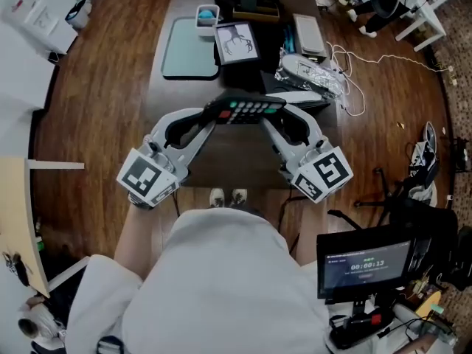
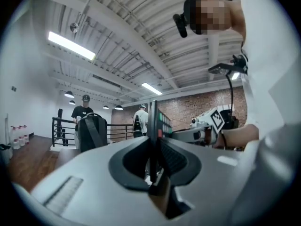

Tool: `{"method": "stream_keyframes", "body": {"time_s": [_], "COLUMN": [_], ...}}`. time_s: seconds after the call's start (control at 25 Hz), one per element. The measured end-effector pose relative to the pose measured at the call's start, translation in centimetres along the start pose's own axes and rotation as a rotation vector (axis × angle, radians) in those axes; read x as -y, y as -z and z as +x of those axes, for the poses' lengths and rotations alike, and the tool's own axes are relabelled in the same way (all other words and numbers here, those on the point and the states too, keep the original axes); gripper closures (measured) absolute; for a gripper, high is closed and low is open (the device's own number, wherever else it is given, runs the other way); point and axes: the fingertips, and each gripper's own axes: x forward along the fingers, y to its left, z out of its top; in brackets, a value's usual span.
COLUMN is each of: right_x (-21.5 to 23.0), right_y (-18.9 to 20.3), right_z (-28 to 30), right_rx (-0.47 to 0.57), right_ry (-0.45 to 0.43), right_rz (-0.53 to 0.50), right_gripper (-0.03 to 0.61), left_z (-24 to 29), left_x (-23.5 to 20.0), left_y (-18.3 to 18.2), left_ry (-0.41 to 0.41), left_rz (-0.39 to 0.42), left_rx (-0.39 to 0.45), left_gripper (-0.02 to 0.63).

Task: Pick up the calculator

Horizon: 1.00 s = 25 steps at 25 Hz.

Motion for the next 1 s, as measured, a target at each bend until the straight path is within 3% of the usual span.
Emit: {"method": "stream_keyframes", "body": {"time_s": [0.44,0.6,1.0], "right_x": [-1.4,-2.3,-4.1], "right_y": [-2.1,-2.4,0.1], "right_z": [-0.1,0.0,-1.2], "right_rx": [0.054,0.048,-0.027], "right_ry": [0.01,0.029,0.113], "right_rz": [-0.052,-0.059,-0.002], "right_gripper": [0.449,0.449,0.449], "left_z": [-1.6,-2.3,-3.5], "left_x": [0.4,0.3,1.4], "left_y": [-1.3,-1.7,0.4], "left_ry": [-0.064,-0.05,0.03], "left_rz": [-0.032,-0.02,-0.079], "left_rx": [0.102,0.097,0.06], "left_gripper": [0.555,0.555,0.555]}}
